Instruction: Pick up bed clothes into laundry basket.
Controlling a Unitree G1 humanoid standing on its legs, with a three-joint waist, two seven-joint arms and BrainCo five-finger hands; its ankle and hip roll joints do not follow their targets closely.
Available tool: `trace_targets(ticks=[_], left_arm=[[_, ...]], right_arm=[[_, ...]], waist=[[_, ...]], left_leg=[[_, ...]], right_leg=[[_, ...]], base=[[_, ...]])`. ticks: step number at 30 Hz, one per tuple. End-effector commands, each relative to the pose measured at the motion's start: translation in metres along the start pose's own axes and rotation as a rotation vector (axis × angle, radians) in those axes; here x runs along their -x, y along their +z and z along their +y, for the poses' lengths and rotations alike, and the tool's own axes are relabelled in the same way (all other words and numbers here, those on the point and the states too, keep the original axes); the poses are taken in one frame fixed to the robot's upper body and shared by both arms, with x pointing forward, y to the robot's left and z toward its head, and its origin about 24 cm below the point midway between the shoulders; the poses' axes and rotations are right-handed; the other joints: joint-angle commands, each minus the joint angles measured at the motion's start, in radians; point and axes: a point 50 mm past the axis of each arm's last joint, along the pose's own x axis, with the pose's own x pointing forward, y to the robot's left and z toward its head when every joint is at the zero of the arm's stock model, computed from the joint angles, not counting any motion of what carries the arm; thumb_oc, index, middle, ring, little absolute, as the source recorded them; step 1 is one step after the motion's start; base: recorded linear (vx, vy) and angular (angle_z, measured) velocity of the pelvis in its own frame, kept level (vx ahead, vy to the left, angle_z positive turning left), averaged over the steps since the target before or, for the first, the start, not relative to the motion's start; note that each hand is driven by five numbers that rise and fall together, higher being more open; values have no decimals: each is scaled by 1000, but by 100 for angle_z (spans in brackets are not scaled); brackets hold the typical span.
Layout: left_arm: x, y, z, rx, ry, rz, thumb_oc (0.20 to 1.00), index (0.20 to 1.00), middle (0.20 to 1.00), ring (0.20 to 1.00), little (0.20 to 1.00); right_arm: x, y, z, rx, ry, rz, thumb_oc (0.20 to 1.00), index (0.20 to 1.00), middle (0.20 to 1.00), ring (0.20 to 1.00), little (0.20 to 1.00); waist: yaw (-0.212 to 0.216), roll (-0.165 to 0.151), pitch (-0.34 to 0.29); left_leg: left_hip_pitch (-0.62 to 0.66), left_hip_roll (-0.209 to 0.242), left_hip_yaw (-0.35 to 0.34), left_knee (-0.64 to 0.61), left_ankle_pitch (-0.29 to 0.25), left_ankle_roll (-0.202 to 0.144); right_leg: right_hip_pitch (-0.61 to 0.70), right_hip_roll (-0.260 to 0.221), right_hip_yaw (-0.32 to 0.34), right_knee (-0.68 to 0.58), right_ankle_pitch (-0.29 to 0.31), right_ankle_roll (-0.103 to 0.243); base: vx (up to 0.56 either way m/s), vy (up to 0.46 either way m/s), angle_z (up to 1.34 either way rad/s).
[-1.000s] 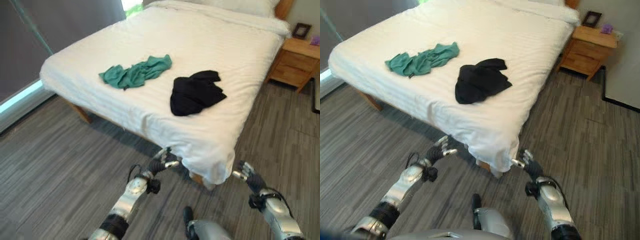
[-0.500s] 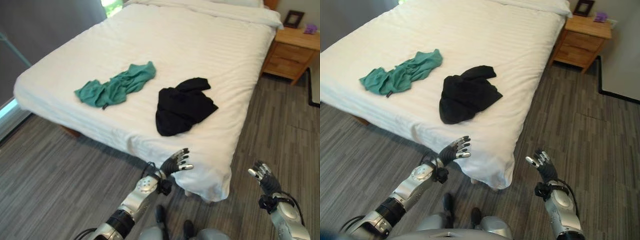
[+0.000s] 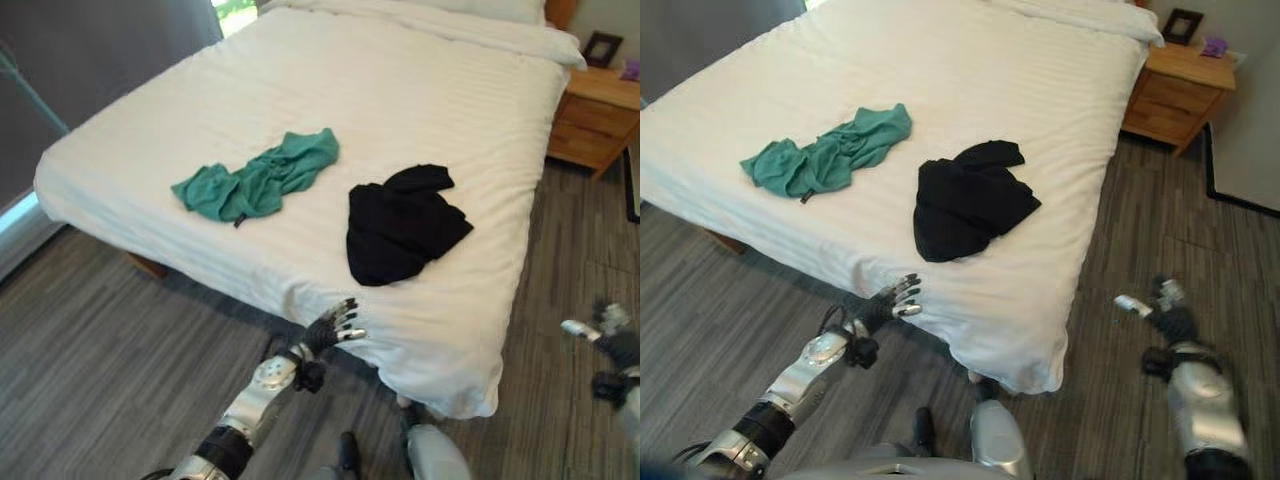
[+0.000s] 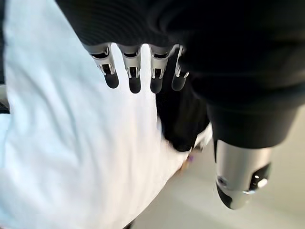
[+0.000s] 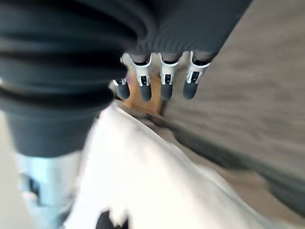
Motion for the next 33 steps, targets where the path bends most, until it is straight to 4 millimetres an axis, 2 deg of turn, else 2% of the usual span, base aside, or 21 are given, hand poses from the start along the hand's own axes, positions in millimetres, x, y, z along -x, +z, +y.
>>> trace_targets(ticks=[1,3,7,8,11,13,14,16,18,20,22,26,28,29,30,33], left_arm=[[-8,30,-23,69,-83,-158,1000,1000,1000,1000,1000],[-5,27,-40,277,-152,-172,1000,1000,1000,1000,1000],[1,35,-51,342,-235,-207,1000,1000,1000,1000,1000],[7,42,-61,466,-329,-239,1000,1000,1000,1000,1000],[13,45,-58,555,-354,-287,1000,1000,1000,1000,1000],[20,51,-45,561,-306,-345,1000,1000,1000,1000,1000],[20,51,-45,562,-304,-347,1000,1000,1000,1000,1000],[30,58,-21,540,-210,-421,1000,1000,1000,1000,1000],[32,62,-14,531,-173,-451,1000,1000,1000,1000,1000],[33,62,-4,525,-116,-474,1000,1000,1000,1000,1000],[34,62,-3,514,-101,-474,1000,1000,1000,1000,1000],[33,56,-3,520,-78,-459,1000,1000,1000,1000,1000],[33,52,-4,521,-81,-444,1000,1000,1000,1000,1000],[33,52,-4,521,-81,-444,1000,1000,1000,1000,1000],[33,51,-4,516,-85,-441,1000,1000,1000,1000,1000],[30,55,-2,499,-85,-453,1000,1000,1000,1000,1000]], right_arm=[[-33,63,-11,99,11,-184,1000,1000,1000,1000,1000],[-49,82,-21,251,-6,-177,1000,1000,1000,1000,1000],[-72,103,-28,388,-29,-136,1000,1000,1000,1000,1000],[-84,113,-34,503,-59,-76,1000,1000,1000,1000,1000],[-94,133,-35,613,-69,-50,1000,1000,1000,1000,1000],[-97,154,-39,686,-97,-67,1000,1000,1000,1000,1000],[-98,155,-38,688,-96,-70,1000,1000,1000,1000,1000],[-101,190,-25,774,-83,-160,1000,1000,1000,1000,1000],[-102,208,-15,786,-81,-221,1000,1000,1000,1000,1000],[-102,235,11,875,-14,-316,1000,1000,1000,1000,1000],[-101,247,25,865,10,-373,1000,1000,1000,1000,1000],[-93,251,60,890,140,-487,1000,1000,1000,1000,1000],[-87,248,73,913,204,-538,1000,1000,1000,1000,1000],[-87,247,72,912,204,-537,1000,1000,1000,1000,1000],[-82,238,80,969,256,-564,1000,1000,1000,1000,1000],[-80,212,85,1131,331,-538,1000,1000,1000,1000,1000]], waist=[[75,-26,-28],[107,-38,-36],[135,-45,-32],[166,-54,-23],[175,-53,-21],[188,-49,-19],[184,-47,-19],[206,-40,-4],[212,-37,3],[217,-35,19],[216,-33,26],[212,-42,36],[209,-44,42],[210,-45,42],[211,-45,53],[215,-49,77]], left_leg=[[18,44,64,29,-19,-61],[4,44,54,27,-7,-65],[0,49,34,26,-4,-69],[-4,54,21,22,2,-74],[-2,57,11,15,5,-80],[-10,58,-2,9,11,-84],[-10,58,-3,9,11,-84],[-49,56,-21,3,28,-91],[-79,54,-27,3,37,-96],[-125,51,-33,3,52,-103],[-151,52,-29,3,56,-107],[-180,58,-8,3,60,-111],[-183,57,-4,3,57,-111],[-183,57,-4,3,57,-111],[-189,57,1,3,55,-111],[-219,54,5,3,62,-118]], right_leg=[[65,-38,-64,-41,148,43],[79,-42,-80,-64,155,38],[90,-47,-102,-60,142,26],[94,-46,-112,-64,138,17],[105,-46,-123,-74,130,11],[105,-48,-135,-87,130,9],[105,-48,-136,-88,131,9],[81,-52,-154,-101,136,5],[62,-53,-161,-109,142,3],[25,-50,-168,-122,157,0],[4,-46,-173,-128,164,1],[-27,-35,-175,-133,176,3],[-31,-33,-177,-132,173,3],[-31,-32,-177,-132,173,3],[-40,-35,-184,-128,174,6],[-71,-39,-195,-129,182,10]], base=[[-1,-148,110],[8,-100,35],[6,-42,19],[5,-60,26],[35,-30,9],[22,-25,9],[-26,-19,9],[-65,-26,18],[-77,-24,17],[-78,-29,29],[-61,-5,15],[-15,-13,-6],[17,-8,-9],[-1,-9,-12],[-28,-12,-9],[-54,-19,-3]])
